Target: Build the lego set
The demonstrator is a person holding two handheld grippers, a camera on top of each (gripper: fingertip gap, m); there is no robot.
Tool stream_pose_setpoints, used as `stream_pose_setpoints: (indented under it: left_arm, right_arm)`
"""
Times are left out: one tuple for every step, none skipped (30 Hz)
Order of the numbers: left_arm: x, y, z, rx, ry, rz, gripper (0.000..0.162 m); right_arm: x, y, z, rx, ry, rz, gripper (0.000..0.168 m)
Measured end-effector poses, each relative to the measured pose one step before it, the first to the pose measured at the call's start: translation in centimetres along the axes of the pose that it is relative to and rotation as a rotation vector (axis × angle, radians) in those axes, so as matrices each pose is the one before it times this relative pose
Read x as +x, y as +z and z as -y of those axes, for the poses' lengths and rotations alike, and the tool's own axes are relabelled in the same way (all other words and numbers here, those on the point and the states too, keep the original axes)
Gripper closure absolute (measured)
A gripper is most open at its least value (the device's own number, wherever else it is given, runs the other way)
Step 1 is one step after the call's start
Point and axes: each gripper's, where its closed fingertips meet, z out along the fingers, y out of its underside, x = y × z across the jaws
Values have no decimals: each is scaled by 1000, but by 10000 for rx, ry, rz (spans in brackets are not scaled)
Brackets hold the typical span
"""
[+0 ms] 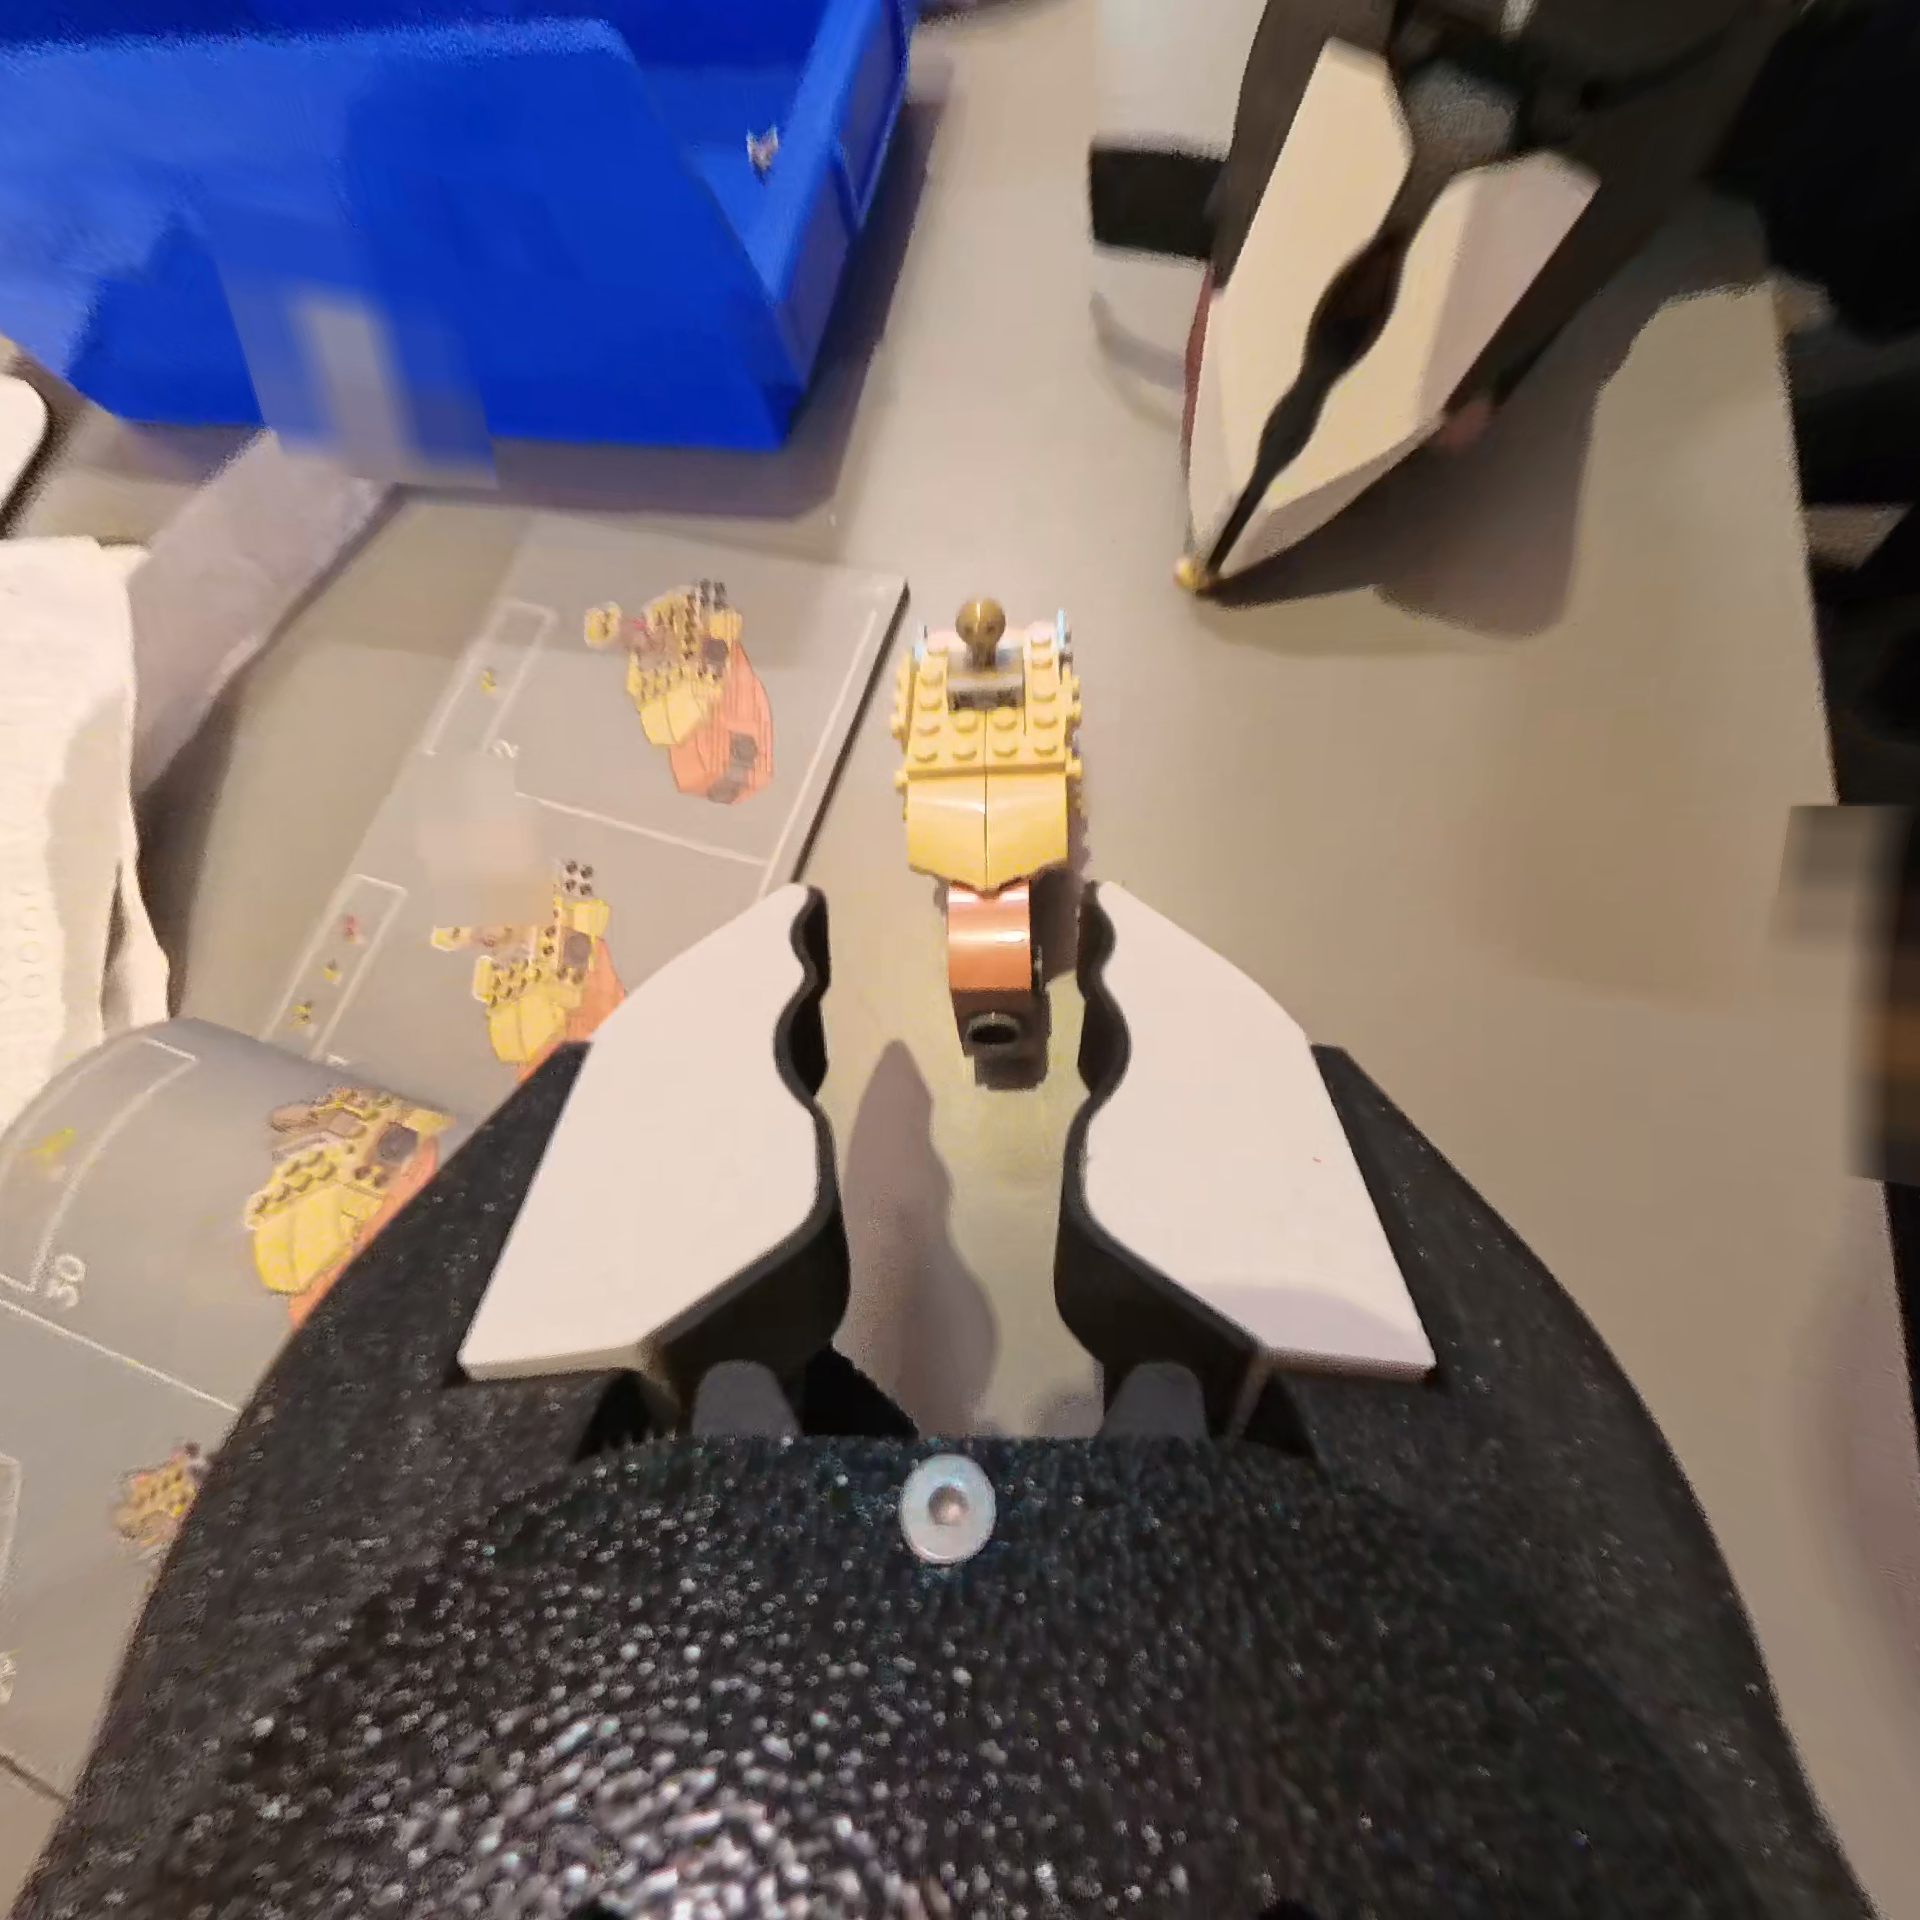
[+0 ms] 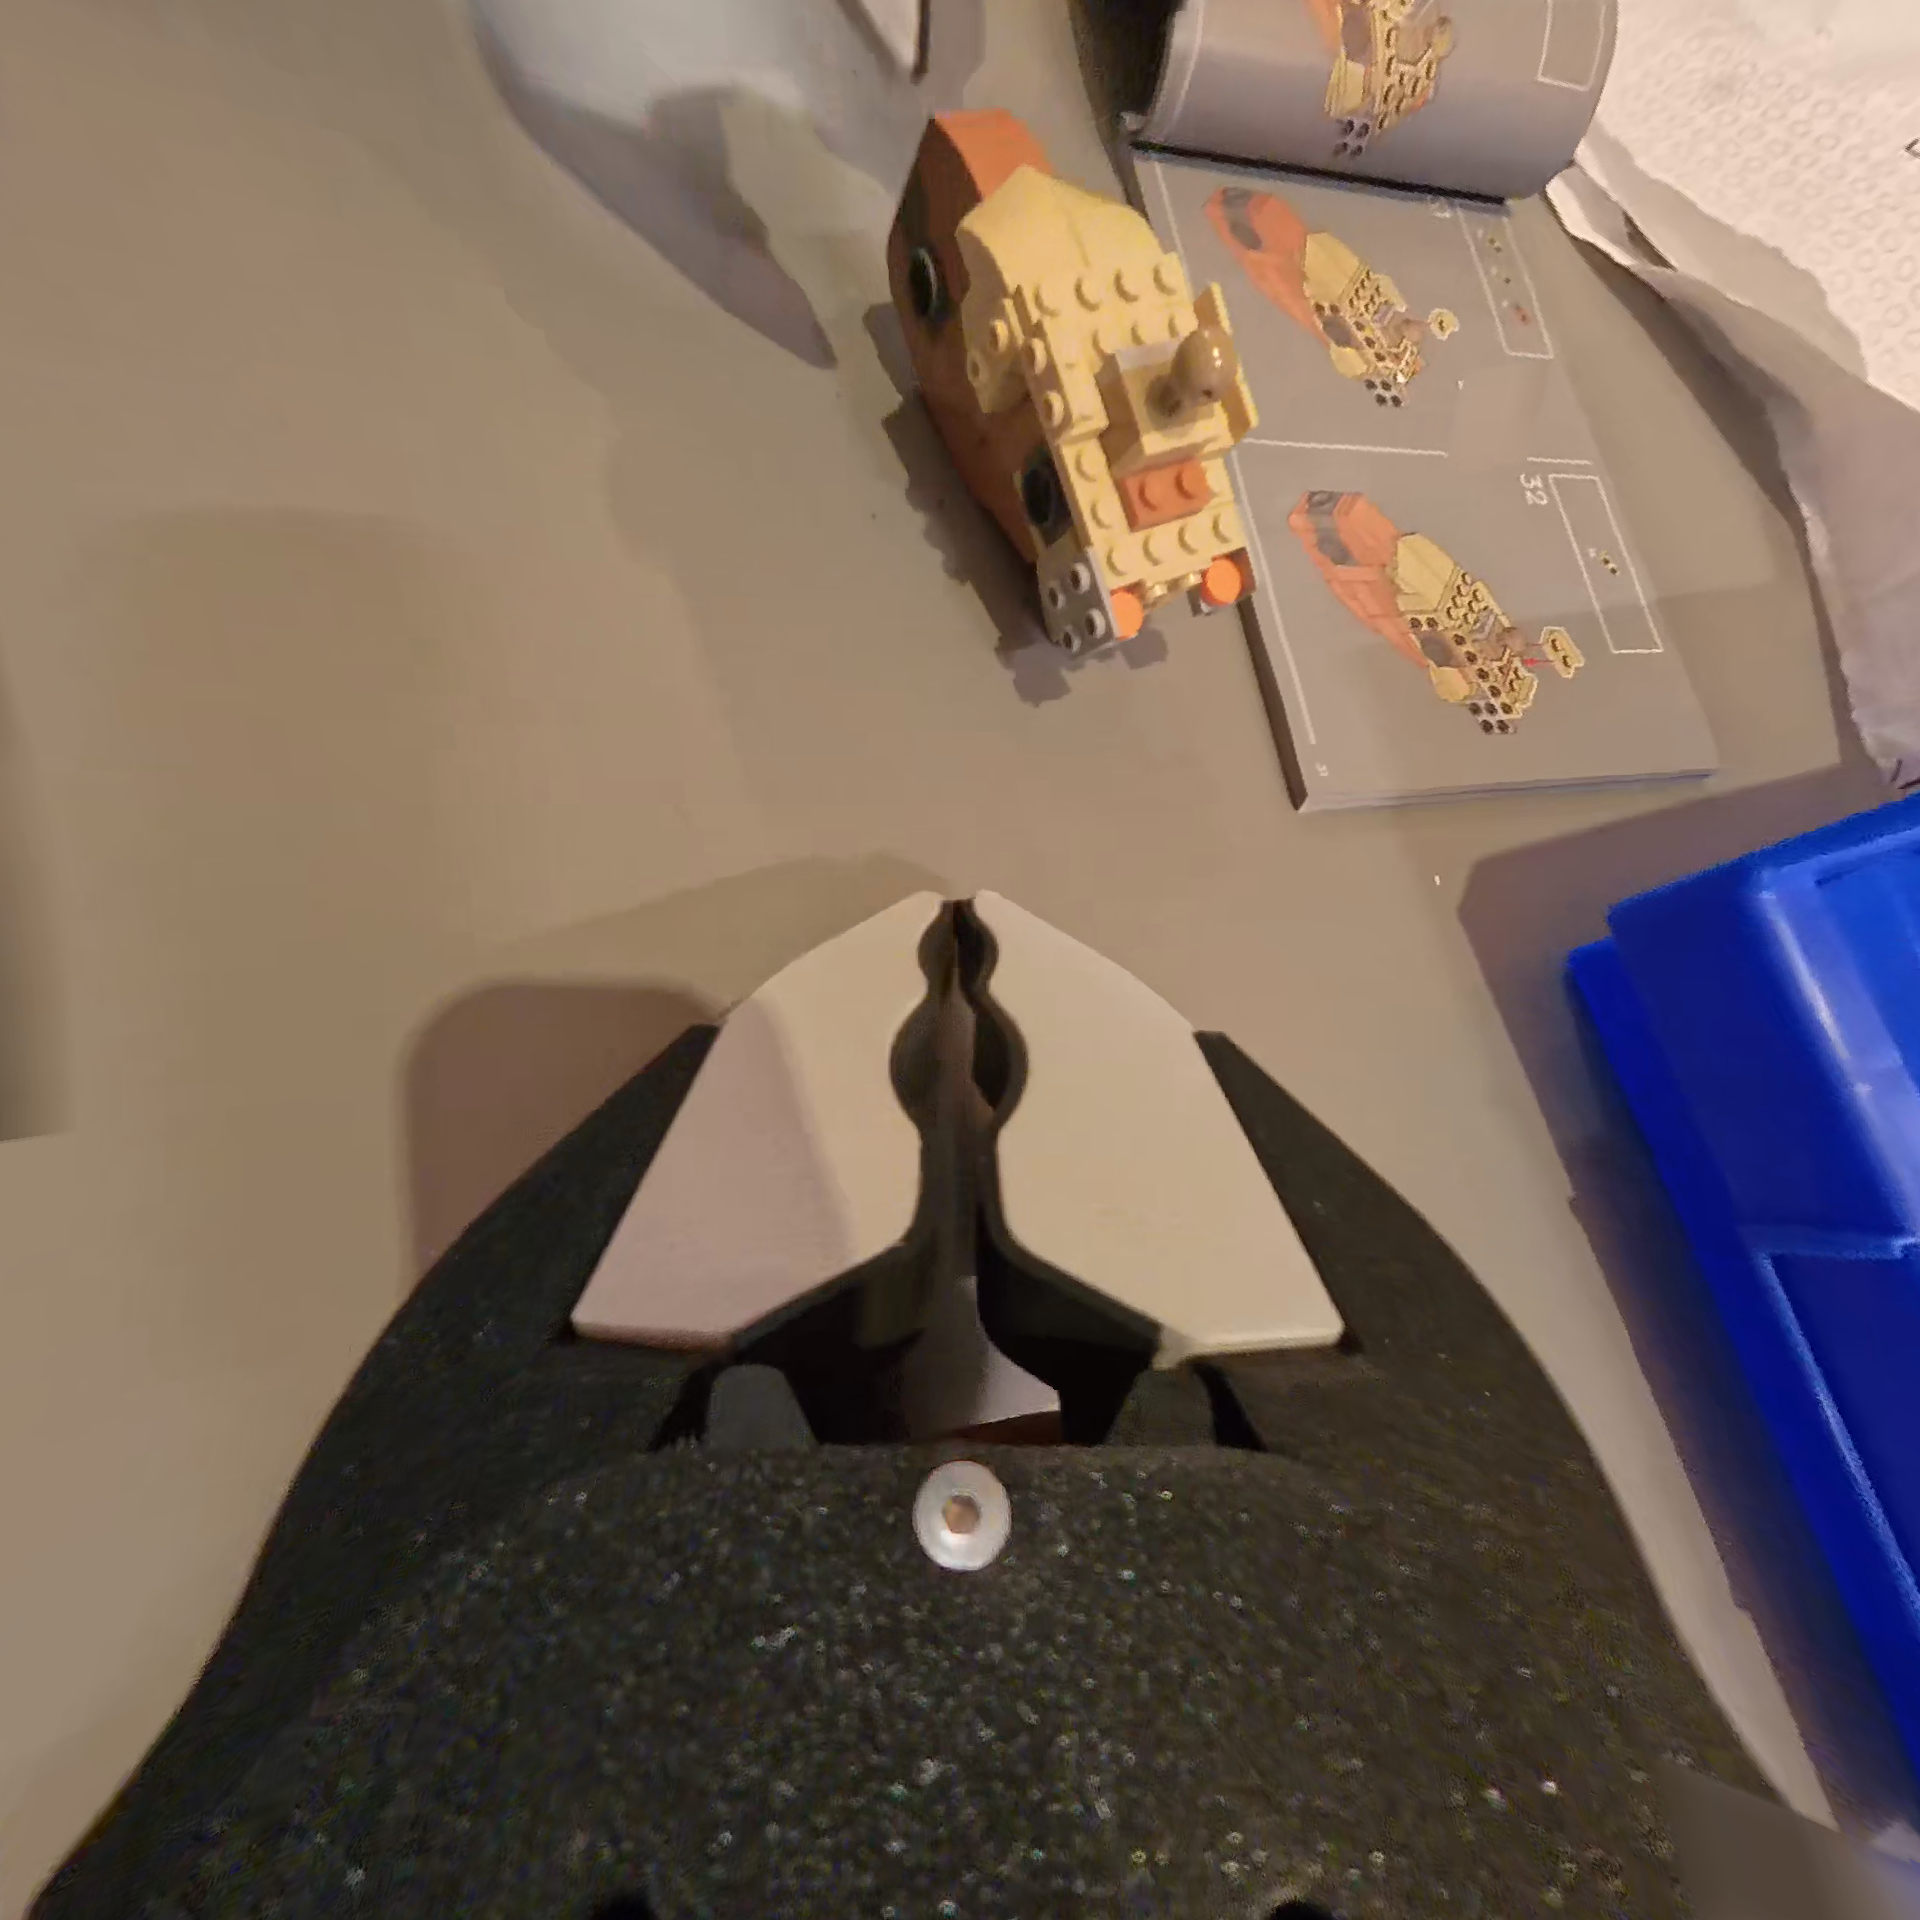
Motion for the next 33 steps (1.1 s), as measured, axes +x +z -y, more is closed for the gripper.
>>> stream_pose_setpoints:
  left_arm:
    - [11,-238,591,366,-37,-30,117]
    - [50,-144,439,273,-19,-55,118]
    - [-2,-99,298,184,16,-12,118]
    - [-156,-64,224,151,37,86,118]
    - [-175,-66,203,139,37,101,118]
    - [-138,-81,206,156,16,64,119]
    - [-146,-95,307,215,-11,61,119]
    - [-151,-117,380,267,-22,66,120]
    - [-107,-147,444,304,-6,41,121]
    - [-37,-142,482,334,31,9,122]
    - [-22,-126,454,326,53,12,123]
    - [-2,-82,424,310,60,-1,124]
    - [110,-53,379,284,68,-68,124]
    - [193,-23,336,263,67,-115,125]
    - [296,15,291,241,62,-175,125]
    - [348,65,265,227,53,-199,125]
    - [305,93,282,240,39,-143,125]
    - [264,137,284,238,28,-104,125]
    - [306,139,284,242,39,-116,125]
    - [330,133,268,234,54,-125,125]
    - [327,134,271,221,65,-100,126]
    - [317,122,282,205,60,-86,126]
    - [312,123,314,197,37,-77,127]
    - [284,112,322,172,18,-53,127]
    - [225,113,239,94,28,-12,127]
    - [114,84,110,-3,64,69,128]
    - [49,44,22,-58,118,91,128]
    - [43,3,-44,-87,154,78,128]
    - [9,-22,-162,-148,140,55,128]
    - [-108,-18,-225,-182,101,108,128]
    - [-188,-35,-174,-134,65,137,128]
    - [-150,-19,-156,-110,26,93,129]
    - [-196,-7,-168,-130,22,123,129]
  right_arm:
    - [65,50,-17,-30,72,-17,168]
    - [16,14,-8,-8,23,14,168]
    - [26,9,-12,-2,29,12,168]
    - [86,1,-21,-10,81,0,168]
    - [45,-3,-16,0,73,35,168]
    - [36,-16,8,17,40,33,168]
    - [131,-40,126,92,44,-24,168]
    - [146,-98,371,261,80,-18,168]
    - [93,-148,614,410,140,61,168]
    - [141,-212,847,509,110,31,168]
    - [197,-252,1004,556,-24,-26,168]
    - [219,-236,1022,483,-16,-13,168]
    - [321,-193,1097,480,58,-12,168]
    - [321,-145,1316,615,126,63,168]
    - [-7,-56,1449,700,225,349,168]
    - [-197,61,1551,768,317,524,168]
    - [-303,205,1551,804,427,628,168]
    - [-420,349,1355,746,550,754,168]
    - [-262,442,1122,690,617,657,168]
    - [-261,474,969,703,606,637,168]
    - [-337,423,853,713,591,679,168]
    - [-115,343,701,695,553,487,168]
    - [37,237,481,604,511,338,168]
    - [29,152,242,426,471,278,168]
    - [111,53,27,216,314,123,168]
    - [71,-57,-91,49,92,11,168]
    - [126,-145,-163,-133,-81,-135,168]
    - [184,-258,-203,-291,-230,-262,168]
    - [252,-393,-364,-494,-358,-377,168]
    - [289,-564,-558,-687,-540,-471,168]
    - [408,-755,-865,-905,-809,-619,168]
    - [634,-876,-1217,-1078,-1025,-809,168]
    - [542,-842,-1523,-1142,-1010,-712,168]
